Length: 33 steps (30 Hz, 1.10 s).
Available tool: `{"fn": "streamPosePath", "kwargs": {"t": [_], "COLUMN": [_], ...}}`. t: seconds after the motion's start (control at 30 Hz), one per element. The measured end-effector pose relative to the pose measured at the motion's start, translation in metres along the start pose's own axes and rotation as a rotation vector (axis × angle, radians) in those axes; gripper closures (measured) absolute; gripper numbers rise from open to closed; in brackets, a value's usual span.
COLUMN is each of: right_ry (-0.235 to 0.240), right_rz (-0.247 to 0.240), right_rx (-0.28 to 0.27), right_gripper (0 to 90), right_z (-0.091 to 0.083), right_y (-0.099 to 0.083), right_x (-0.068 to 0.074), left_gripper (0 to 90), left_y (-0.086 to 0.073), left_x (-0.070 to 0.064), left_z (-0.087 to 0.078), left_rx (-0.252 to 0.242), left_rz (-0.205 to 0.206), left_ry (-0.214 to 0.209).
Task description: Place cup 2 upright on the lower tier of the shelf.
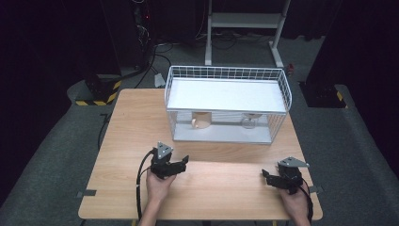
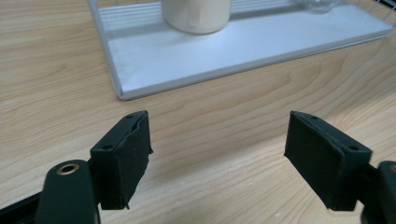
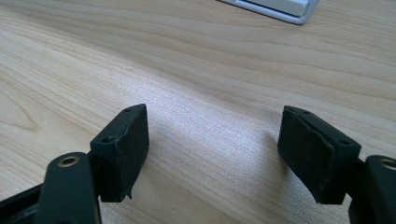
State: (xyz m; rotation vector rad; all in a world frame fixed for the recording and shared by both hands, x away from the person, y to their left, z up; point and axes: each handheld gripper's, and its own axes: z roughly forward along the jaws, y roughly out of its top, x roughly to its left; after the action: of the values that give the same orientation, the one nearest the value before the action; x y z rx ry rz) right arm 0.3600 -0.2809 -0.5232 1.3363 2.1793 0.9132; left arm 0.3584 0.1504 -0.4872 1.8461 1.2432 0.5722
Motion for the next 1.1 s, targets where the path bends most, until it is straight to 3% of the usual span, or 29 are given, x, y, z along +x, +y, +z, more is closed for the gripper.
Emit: {"fn": "streamPosePath", "kwargs": {"t": [0.13, 0.33, 0.9, 1.1], "right_ry": [0.0, 0.0, 0.0, 0.0], "right_rz": [0.001, 0.001, 0.001, 0.001], "right_rx": [0.0, 0.0, 0.0, 0.0], "right_gripper": [25.1, 25.1, 25.1, 25.1], "right_z": [0.0, 0.0, 0.0, 0.0], "right_y": [0.0, 0.0, 0.0, 0.0], "right_x": [0.0, 0.0, 0.0, 0.0], "left_gripper": [22.7, 22.7, 22.7, 22.7], "left_y": [-0.006, -0.013, -0.034, -0.038], "left_x": [-0.002, 0.0, 0.007, 0.011], "left_z": [-0.001, -0.002, 0.002, 0.003], "left_rx": [0.014, 0.022, 0.082, 0.087], "left_rz": [0.019, -0.004, 0.006, -0.011], "left_ry": [0.01, 0.011, 0.063, 0.081]}}
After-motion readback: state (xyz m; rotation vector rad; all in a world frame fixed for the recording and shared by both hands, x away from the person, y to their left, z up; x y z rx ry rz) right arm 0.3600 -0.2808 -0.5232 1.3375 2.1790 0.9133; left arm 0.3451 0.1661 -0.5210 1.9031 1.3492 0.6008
